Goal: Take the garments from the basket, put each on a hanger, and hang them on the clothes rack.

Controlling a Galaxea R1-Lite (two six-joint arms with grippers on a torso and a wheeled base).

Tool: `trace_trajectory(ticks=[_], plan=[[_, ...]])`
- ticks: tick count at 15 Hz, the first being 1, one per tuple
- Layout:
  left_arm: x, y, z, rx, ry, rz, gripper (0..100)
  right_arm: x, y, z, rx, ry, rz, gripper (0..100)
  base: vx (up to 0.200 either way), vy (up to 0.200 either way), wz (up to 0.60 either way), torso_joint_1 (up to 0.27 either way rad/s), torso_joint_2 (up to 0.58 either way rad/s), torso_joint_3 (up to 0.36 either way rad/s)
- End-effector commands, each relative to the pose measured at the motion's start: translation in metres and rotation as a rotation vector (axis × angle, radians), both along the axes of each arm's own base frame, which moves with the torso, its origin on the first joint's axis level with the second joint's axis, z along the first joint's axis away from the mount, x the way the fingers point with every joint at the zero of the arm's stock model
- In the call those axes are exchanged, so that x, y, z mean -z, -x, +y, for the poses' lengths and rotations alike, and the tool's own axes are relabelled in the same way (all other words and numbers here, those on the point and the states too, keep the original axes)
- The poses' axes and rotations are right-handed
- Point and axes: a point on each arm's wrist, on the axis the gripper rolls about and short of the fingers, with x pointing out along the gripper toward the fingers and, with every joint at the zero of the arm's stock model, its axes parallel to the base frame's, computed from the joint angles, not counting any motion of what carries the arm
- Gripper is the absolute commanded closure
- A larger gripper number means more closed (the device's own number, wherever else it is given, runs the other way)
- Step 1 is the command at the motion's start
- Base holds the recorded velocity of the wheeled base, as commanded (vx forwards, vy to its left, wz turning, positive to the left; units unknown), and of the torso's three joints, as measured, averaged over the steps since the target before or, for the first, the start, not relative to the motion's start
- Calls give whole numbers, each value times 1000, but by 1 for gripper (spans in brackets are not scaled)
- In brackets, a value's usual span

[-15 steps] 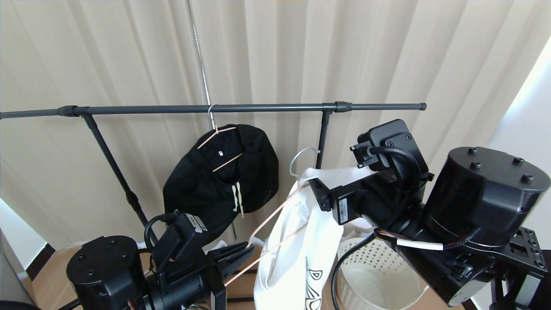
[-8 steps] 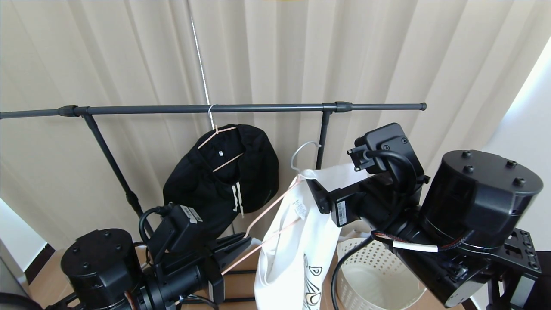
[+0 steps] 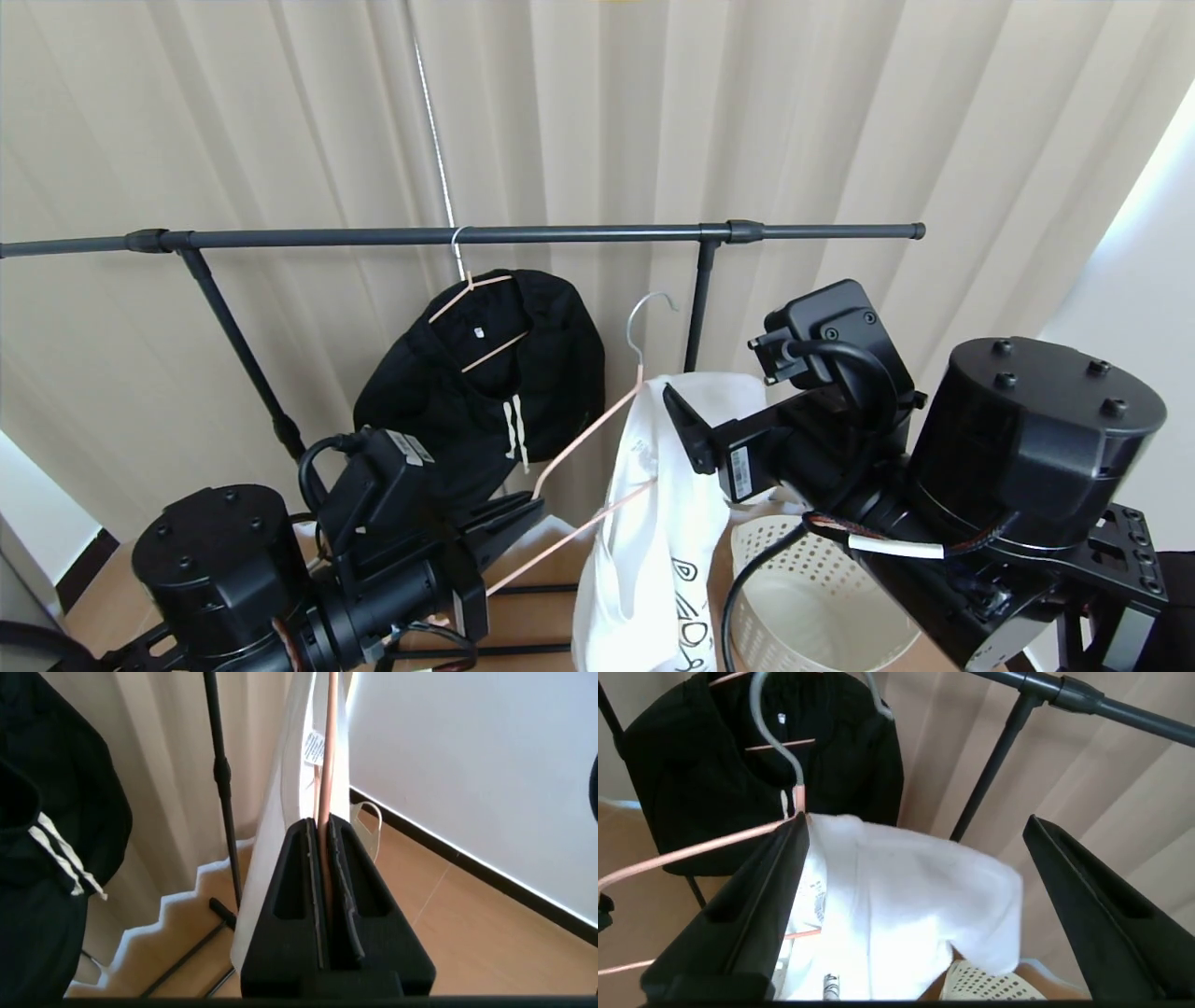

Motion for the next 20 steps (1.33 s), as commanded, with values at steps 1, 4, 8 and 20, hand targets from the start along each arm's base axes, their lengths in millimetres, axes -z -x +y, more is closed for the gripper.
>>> trace_trajectory(ticks=[1, 4, 8, 20], plan=[[0, -2, 2, -10, 4, 0, 100, 0, 1, -1, -2, 5, 1, 0, 0, 0, 0, 0, 0, 0], [-1, -4, 5, -24, 8, 2, 100, 0, 1, -3, -2, 5, 1, 0, 0, 0, 0, 0, 0, 0], [-5, -3, 6, -22, 20, -15, 100, -5, -2, -11, -14, -3, -4, 0, 0, 0, 0, 0, 0, 0], [-20, -12, 45, 173, 62, -63, 100, -46, -53, -130, -443, 112, 120, 0, 0, 0, 0, 0, 0, 0]])
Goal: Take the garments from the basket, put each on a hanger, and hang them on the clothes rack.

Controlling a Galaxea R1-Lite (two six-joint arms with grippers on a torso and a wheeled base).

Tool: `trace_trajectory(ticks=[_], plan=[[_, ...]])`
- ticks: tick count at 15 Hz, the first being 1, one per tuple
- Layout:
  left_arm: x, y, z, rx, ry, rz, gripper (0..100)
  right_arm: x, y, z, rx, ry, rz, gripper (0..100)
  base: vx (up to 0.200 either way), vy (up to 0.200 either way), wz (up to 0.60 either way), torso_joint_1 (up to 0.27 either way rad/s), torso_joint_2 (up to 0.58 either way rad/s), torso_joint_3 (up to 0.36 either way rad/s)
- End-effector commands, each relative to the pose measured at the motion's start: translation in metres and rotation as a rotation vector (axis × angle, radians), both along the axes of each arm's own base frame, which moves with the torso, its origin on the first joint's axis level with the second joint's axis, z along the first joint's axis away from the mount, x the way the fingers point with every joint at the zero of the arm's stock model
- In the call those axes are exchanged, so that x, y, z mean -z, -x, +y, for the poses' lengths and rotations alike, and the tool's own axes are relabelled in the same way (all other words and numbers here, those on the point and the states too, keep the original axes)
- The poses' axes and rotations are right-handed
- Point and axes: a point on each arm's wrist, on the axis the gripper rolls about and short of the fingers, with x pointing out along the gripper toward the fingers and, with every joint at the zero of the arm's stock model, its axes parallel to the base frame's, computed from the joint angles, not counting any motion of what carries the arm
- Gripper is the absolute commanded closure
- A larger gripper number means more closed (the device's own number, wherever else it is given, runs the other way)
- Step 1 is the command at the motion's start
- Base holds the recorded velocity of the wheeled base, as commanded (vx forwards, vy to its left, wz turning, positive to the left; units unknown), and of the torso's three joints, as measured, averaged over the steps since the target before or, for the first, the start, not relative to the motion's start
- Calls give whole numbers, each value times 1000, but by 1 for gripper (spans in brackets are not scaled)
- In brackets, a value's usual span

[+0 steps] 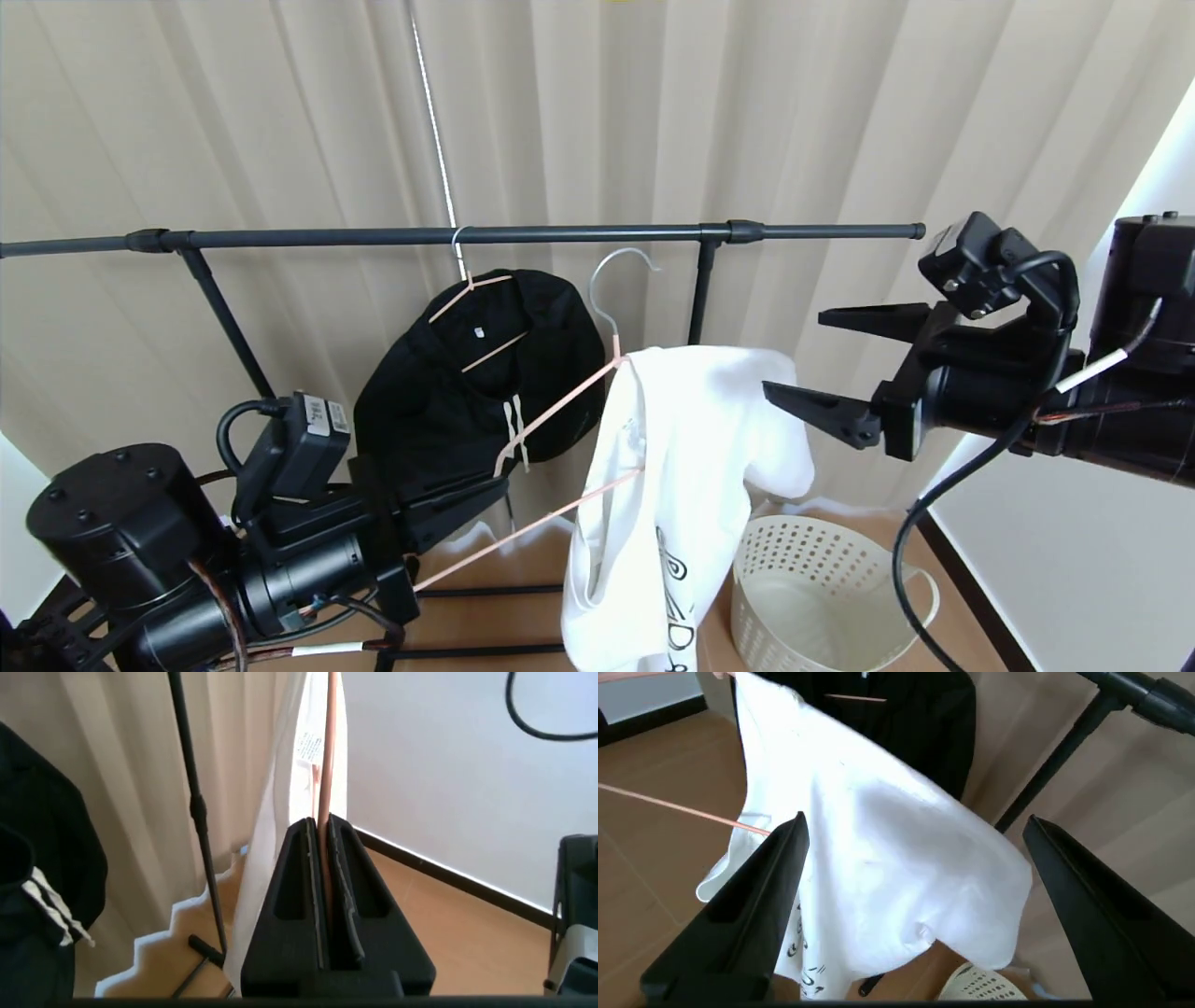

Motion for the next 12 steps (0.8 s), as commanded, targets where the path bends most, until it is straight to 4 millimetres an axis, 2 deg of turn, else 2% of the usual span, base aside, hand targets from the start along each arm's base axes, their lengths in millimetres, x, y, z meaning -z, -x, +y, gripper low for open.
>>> trace_trajectory(ticks=[1, 3, 8, 12], plan=[[-1, -2, 7, 8, 0, -4, 100, -13, -8, -18, -26, 20, -31, 0, 0, 0, 0, 0, 0, 0], [-1, -2, 12, 35, 2, -7, 100, -23, -12, -23, -104, 77, 1, 0, 0, 0, 0, 0, 0, 0], [-2, 7, 17, 124, 0, -4, 100, -24, -32, -14, -355, 275, 112, 0, 0, 0, 0, 0, 0, 0], [-3, 8, 16, 187, -1, -20, 100, -20, -38, -10, -469, 287, 163, 0, 0, 0, 0, 0, 0, 0]])
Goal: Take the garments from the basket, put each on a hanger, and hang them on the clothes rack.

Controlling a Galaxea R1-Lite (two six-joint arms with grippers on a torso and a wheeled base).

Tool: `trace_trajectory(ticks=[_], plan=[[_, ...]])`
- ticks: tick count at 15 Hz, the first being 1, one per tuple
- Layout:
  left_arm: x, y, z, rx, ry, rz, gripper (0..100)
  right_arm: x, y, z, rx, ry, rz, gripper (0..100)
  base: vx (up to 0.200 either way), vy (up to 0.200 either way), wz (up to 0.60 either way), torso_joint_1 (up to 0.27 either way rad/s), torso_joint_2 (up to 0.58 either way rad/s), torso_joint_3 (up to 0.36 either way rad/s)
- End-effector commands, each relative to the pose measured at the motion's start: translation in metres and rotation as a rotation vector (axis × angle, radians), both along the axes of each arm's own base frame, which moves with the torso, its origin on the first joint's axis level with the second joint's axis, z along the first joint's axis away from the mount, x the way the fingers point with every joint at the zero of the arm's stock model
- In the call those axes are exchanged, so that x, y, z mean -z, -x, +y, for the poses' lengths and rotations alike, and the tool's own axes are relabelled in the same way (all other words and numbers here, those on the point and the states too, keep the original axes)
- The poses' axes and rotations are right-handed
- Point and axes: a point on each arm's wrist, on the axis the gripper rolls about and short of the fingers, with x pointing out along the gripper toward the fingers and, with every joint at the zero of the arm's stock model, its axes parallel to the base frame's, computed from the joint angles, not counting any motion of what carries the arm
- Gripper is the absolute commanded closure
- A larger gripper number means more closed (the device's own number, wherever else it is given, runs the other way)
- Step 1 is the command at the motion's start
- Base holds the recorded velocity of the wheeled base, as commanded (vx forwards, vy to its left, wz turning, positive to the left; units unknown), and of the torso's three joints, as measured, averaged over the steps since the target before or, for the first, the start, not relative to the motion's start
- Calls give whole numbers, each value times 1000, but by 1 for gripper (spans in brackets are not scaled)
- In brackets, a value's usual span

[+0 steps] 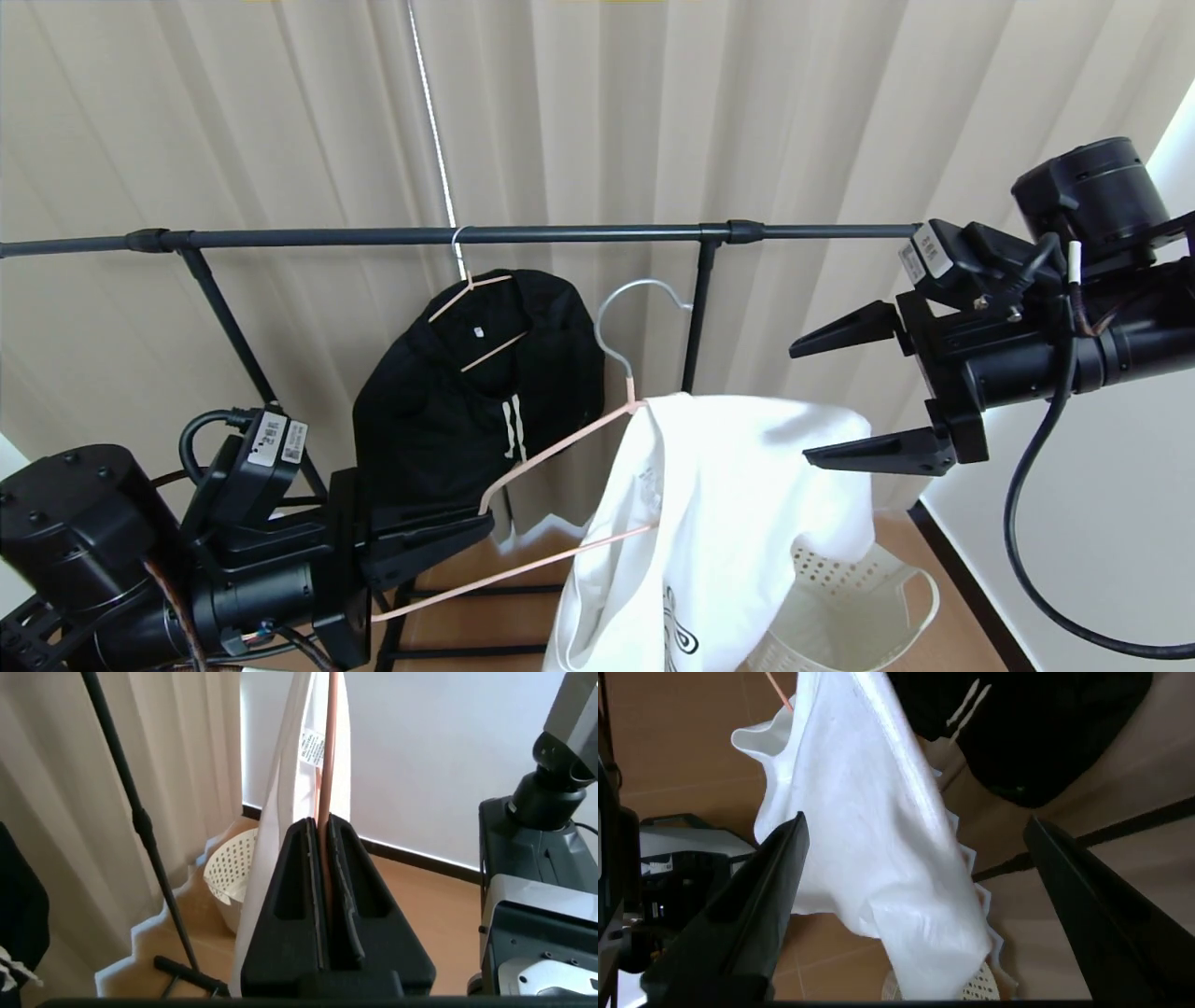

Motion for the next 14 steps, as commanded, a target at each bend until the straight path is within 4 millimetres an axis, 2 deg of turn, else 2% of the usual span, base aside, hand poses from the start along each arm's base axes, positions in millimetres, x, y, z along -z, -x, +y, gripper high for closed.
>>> trace_trajectory(ticks=[1, 5, 14], plan=[[-1, 0, -2, 11, 2, -3, 100, 9, -8, 5, -34, -15, 40, 0, 0, 0, 0, 0, 0, 0], [-2, 0, -7, 82, 6, -13, 100, 15, -8, 16, -72, -13, 58, 0, 0, 0, 0, 0, 0, 0], [-2, -2, -11, 99, 7, -15, 100, 24, -3, 36, -140, 1, 91, 0, 0, 0, 0, 0, 0, 0]])
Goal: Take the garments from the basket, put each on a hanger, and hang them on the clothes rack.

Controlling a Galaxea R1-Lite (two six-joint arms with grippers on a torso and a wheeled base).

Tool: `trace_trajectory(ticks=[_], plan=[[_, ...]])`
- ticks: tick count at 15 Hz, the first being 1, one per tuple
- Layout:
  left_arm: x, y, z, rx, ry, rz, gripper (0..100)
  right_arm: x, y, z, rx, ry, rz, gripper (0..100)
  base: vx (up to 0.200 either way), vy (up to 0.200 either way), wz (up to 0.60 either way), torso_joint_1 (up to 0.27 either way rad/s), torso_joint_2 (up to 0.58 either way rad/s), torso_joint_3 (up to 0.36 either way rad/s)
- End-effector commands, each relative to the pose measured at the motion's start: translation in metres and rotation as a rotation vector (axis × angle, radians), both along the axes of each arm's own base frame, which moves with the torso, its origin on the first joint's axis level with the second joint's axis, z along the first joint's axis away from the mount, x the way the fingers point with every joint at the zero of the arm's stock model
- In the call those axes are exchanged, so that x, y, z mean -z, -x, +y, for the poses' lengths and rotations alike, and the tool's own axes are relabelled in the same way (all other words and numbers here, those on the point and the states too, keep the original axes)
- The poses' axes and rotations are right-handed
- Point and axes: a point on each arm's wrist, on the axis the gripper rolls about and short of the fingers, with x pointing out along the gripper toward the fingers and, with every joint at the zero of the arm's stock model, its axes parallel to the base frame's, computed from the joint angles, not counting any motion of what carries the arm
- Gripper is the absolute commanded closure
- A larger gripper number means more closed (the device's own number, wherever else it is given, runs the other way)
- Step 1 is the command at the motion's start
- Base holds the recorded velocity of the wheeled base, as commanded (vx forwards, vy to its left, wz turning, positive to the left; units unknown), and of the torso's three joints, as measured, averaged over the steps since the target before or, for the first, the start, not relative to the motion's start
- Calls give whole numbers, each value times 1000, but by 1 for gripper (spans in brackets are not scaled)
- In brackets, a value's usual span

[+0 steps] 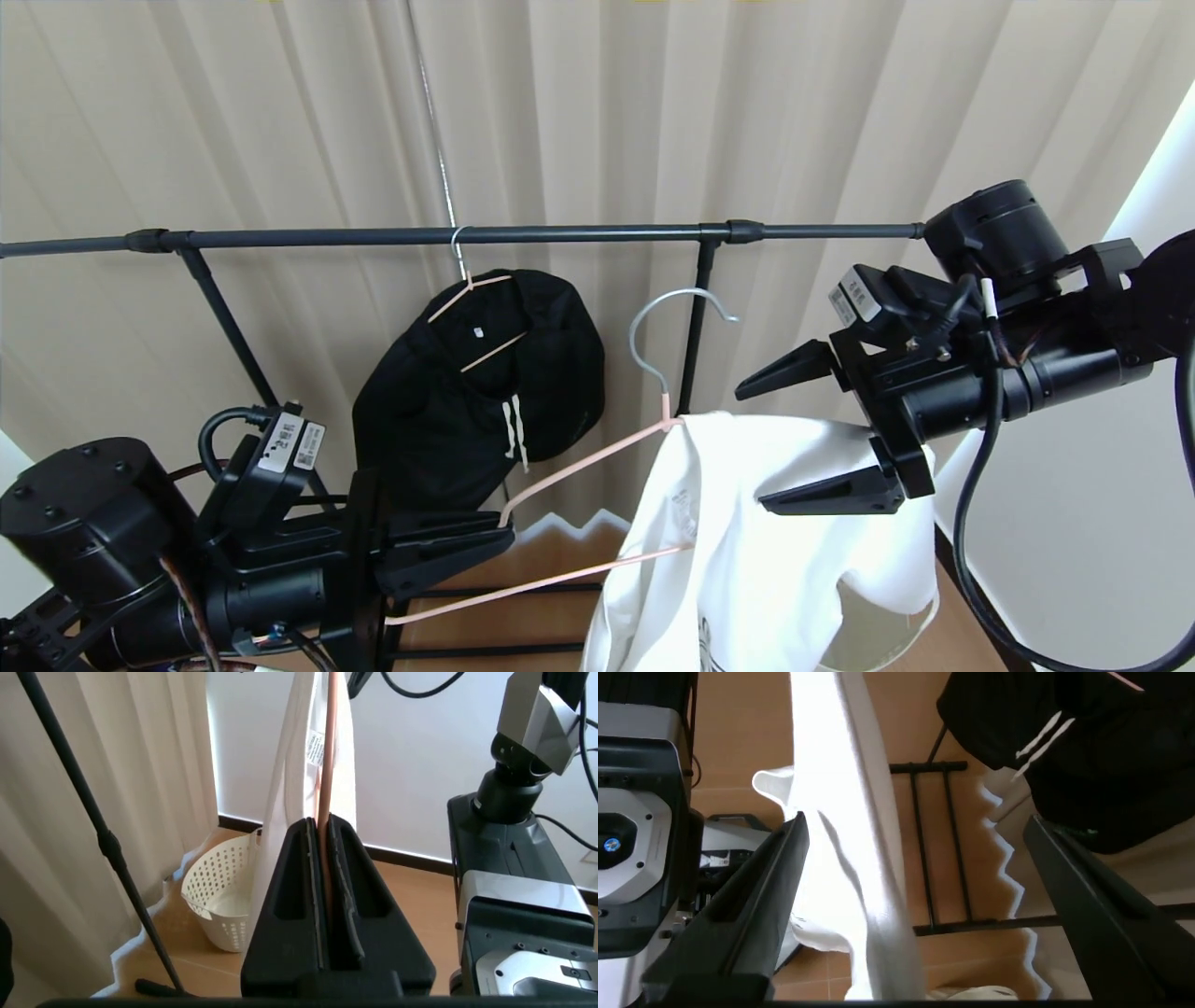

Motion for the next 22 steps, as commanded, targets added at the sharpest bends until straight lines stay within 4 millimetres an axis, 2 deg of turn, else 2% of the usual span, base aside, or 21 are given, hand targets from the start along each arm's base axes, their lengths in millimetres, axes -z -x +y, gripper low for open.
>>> trace_trajectory(ticks=[1, 6, 7, 22], plan=[[1, -1, 0, 0, -1, 3, 100, 2, 1, 3, -11, 4, 5, 0, 0, 0, 0, 0, 0, 0], [0, -1, 0, 0, 0, -3, 100, 2, 1, 5, -16, 4, 2, 0, 0, 0, 0, 0, 0, 0], [0, 0, 0, 0, 0, -5, 100, 2, 1, 5, -16, 4, 2, 100, 0, 0, 0, 0, 0, 0], [0, 1, 2, -8, -9, -30, 100, -2, 6, 3, -12, 1, -7, 100, 0, 0, 0, 0, 0, 0]])
